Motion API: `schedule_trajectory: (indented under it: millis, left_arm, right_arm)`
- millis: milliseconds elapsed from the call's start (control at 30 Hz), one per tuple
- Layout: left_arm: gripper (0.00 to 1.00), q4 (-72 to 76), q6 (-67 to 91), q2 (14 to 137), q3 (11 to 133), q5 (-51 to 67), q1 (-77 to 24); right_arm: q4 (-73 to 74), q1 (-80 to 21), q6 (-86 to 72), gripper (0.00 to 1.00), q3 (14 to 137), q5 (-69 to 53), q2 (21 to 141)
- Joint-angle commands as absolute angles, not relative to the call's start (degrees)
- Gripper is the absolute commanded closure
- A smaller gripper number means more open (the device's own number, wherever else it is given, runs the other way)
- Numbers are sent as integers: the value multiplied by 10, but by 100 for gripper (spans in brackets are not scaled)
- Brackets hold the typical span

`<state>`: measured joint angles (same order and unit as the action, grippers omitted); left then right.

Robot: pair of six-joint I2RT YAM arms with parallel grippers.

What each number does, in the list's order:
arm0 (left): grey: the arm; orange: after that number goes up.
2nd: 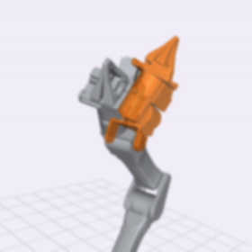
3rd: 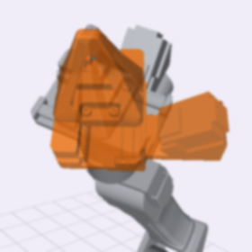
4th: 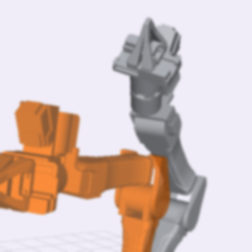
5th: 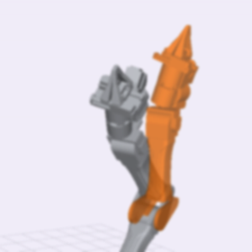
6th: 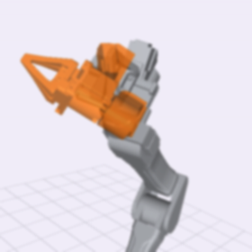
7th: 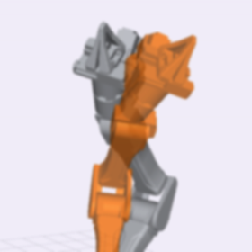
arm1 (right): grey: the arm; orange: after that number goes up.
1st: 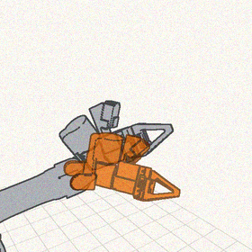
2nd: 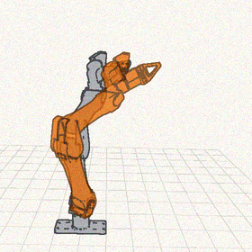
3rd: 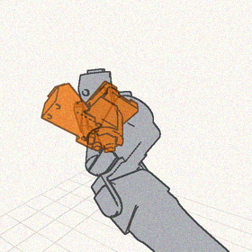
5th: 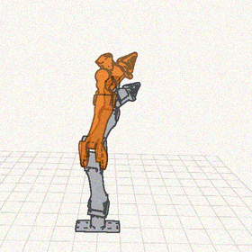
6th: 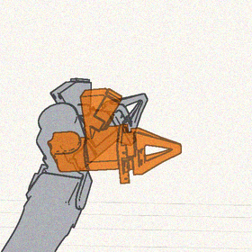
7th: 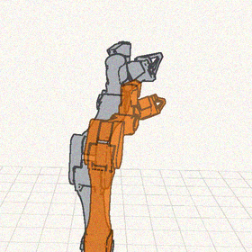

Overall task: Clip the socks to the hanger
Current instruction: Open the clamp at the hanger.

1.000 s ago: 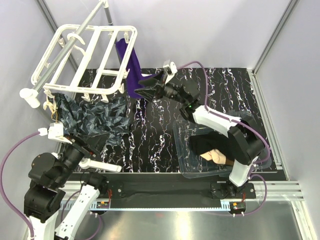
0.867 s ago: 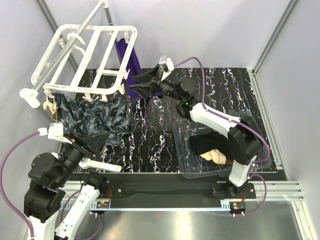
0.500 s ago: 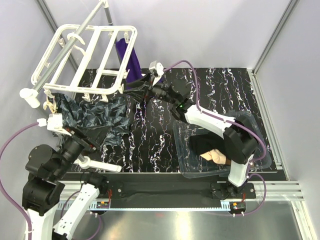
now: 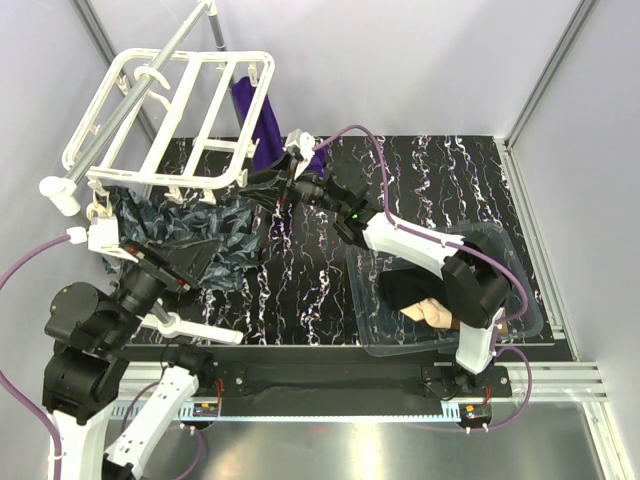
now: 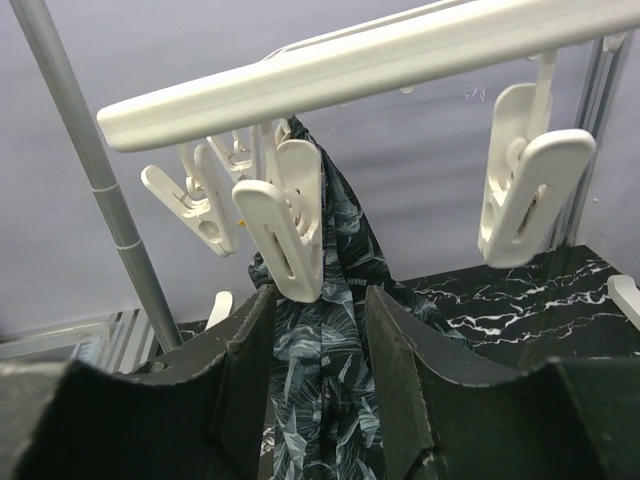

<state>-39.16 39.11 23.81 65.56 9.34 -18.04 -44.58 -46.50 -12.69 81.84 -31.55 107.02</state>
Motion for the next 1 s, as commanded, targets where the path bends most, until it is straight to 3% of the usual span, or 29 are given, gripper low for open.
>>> schedule_trajectory:
  millis: [0,200,367,767,967]
  left_arm:
    - [35,-349,395,249,673,110,-179]
    - [37,-339,409,257,675,109,-178]
    - [37,-329,418,264,672,110,-178]
    - [40,-266,462,309,644,117,-178]
    - [40,-212,491,341,621,144,-178]
  right_arm:
    - [-460,-477,-108,52,846,-293,1063]
    - [-460,-482,-109,53,858,-290,1065]
    - [-461,-483,-110,61,859,-283,1063]
    - [-461,-485,-129,100,834,-276,1035]
    - [-262,-485,-104,100,873,-254,980]
